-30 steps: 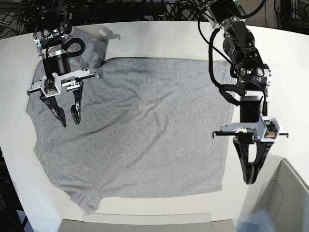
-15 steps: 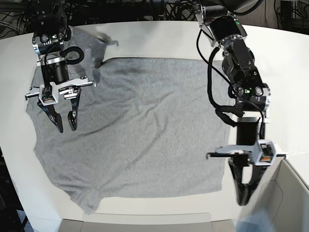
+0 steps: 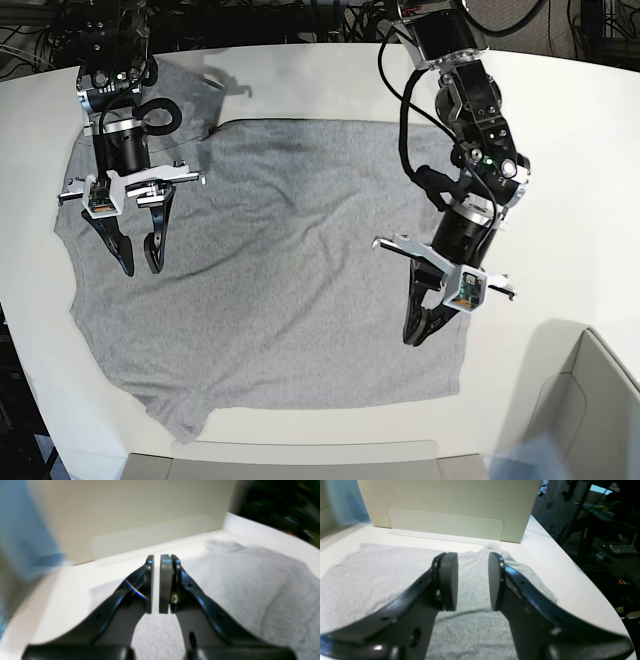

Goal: Fold the T-shirt properly
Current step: 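Move both grippers over the shirt toward its shoulder corners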

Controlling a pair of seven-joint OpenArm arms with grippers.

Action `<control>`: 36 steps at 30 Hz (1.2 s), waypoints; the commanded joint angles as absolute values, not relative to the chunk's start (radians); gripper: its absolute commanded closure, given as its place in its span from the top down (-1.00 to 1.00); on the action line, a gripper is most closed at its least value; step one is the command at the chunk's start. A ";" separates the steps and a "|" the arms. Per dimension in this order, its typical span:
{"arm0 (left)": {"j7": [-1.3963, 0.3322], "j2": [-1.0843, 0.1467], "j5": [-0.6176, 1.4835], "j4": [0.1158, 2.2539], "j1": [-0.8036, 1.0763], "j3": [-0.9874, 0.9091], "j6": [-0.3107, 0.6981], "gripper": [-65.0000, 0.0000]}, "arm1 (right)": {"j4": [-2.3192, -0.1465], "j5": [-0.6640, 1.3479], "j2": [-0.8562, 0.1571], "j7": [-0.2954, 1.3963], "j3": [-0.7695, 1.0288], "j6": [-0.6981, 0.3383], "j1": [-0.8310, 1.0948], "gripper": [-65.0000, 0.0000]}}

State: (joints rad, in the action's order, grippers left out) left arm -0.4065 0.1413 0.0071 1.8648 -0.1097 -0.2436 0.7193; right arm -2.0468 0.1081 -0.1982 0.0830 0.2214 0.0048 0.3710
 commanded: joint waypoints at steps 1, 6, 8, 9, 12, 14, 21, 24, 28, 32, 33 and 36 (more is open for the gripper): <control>-0.417 0.143 0.013 1.865 -0.131 -0.252 0.698 -0.84 | -2.063 0.108 -0.203 0.053 0.225 0.007 0.364 -0.37; -0.509 0.143 0.021 1.877 -0.131 -0.246 0.698 -0.84 | -2.063 0.111 -0.180 0.099 0.223 0.007 0.343 -0.37; -0.446 0.145 0.021 1.900 -0.133 -0.246 0.698 -0.84 | -2.063 0.111 -0.174 0.104 0.223 0.007 0.338 -0.37; -0.394 0.145 0.022 1.911 -0.133 -0.252 0.698 -0.84 | -2.063 0.111 -0.173 0.104 0.223 0.007 0.338 -0.37; -0.297 0.145 0.073 1.928 -0.127 -0.283 0.624 -0.77 | -2.063 0.111 -0.130 0.101 0.220 0.007 0.338 -0.37; -0.283 0.145 0.176 1.933 -0.111 -0.298 0.463 -0.77 | -2.063 0.111 -0.108 0.101 0.206 0.007 0.341 -0.37; -0.019 0.145 0.360 1.933 -0.051 -0.143 0.263 -0.81 | -2.063 0.108 -0.110 0.101 0.171 0.007 0.346 -0.37; -0.012 0.145 0.229 1.931 -0.027 -0.093 0.231 -0.80 | -2.063 0.108 -0.111 0.101 0.180 0.007 0.360 -0.37; -0.007 0.145 0.162 1.933 0.016 -0.085 0.191 -0.80 | -2.063 0.108 -0.114 0.094 0.182 0.007 0.377 -0.37; -0.007 0.145 0.162 1.933 0.012 -0.047 0.188 -0.80 | -2.063 0.108 -0.136 0.093 0.182 0.007 0.380 -0.37; -0.004 0.145 0.162 1.933 0.016 -0.036 0.188 -0.80 | -2.063 0.108 -0.136 0.093 0.182 0.007 0.378 -0.37; 0.071 0.139 0.162 1.946 0.044 -0.008 0.186 -0.80 | -2.063 0.108 -0.136 0.093 0.182 0.007 0.380 -0.37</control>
State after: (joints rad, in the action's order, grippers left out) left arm 0.0364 0.1387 0.1577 1.9198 0.0433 -0.0113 0.1909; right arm -2.0464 0.1051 -0.1307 0.1242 0.1791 0.0025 0.3828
